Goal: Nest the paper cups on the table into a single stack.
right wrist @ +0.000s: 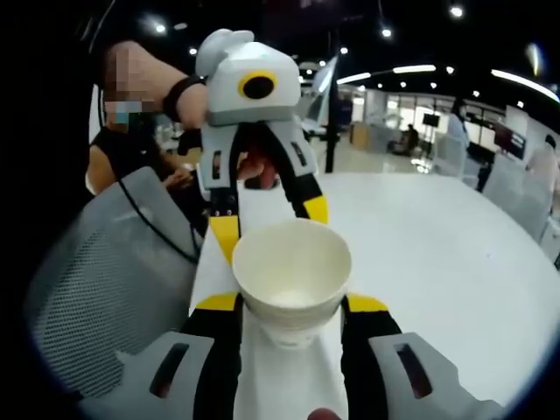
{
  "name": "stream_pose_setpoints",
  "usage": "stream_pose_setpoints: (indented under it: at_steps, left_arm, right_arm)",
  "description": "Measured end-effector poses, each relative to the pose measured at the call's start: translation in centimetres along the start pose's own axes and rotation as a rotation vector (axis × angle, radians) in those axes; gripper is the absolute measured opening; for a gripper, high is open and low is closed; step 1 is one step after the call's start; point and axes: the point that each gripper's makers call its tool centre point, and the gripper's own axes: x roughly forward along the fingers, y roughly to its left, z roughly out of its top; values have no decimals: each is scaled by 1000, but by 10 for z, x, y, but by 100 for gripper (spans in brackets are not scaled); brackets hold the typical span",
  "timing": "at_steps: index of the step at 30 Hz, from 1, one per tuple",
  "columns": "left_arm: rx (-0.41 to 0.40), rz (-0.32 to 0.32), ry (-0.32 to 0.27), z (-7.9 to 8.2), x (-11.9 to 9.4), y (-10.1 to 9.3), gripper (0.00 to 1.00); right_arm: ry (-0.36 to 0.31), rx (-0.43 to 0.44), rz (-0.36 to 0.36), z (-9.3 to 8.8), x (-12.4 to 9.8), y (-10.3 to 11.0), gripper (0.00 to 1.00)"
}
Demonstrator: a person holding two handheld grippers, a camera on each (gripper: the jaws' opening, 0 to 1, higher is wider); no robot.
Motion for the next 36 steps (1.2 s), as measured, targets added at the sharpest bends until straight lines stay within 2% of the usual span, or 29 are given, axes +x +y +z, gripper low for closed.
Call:
stream_pose_setpoints:
  at_steps: [10, 19, 20, 23, 24, 25, 28, 30, 32, 36]
  left_arm:
    - [54, 20, -3, 14, -3, 27, 37]
    - [70, 32, -1, 20, -5, 55, 33]
    - [72, 32, 1, 20, -5, 57, 32]
    - [92, 33, 21, 16, -7, 65, 18]
    - [96, 35, 4, 16, -8, 68, 13]
    - [83, 32, -12, 16, -6, 71, 12]
    - [54, 13, 12, 12, 5, 72, 15]
    - [64, 16, 25, 11, 11, 70, 20]
    - [55, 9, 33, 9, 14, 70, 21]
    - [39, 16, 8, 12, 15, 76, 22]
  right_arm:
    - [-6, -36, -30, 12, -4, -29, 41]
    - [-7, -44, -61, 18, -5, -57, 41]
    - [-1, -44, -67, 17, -5, -61, 41]
    - [12, -53, -75, 14, -6, -68, 41]
    - [7, -42, -80, 13, -6, -72, 42]
    - [-2, -27, -84, 10, -6, -74, 42]
    - [13, 17, -84, 0, -2, -77, 42]
    - [13, 12, -89, 0, 0, -76, 42]
    - [18, 16, -89, -1, 0, -75, 42]
    - [12, 25, -101, -3, -3, -83, 42]
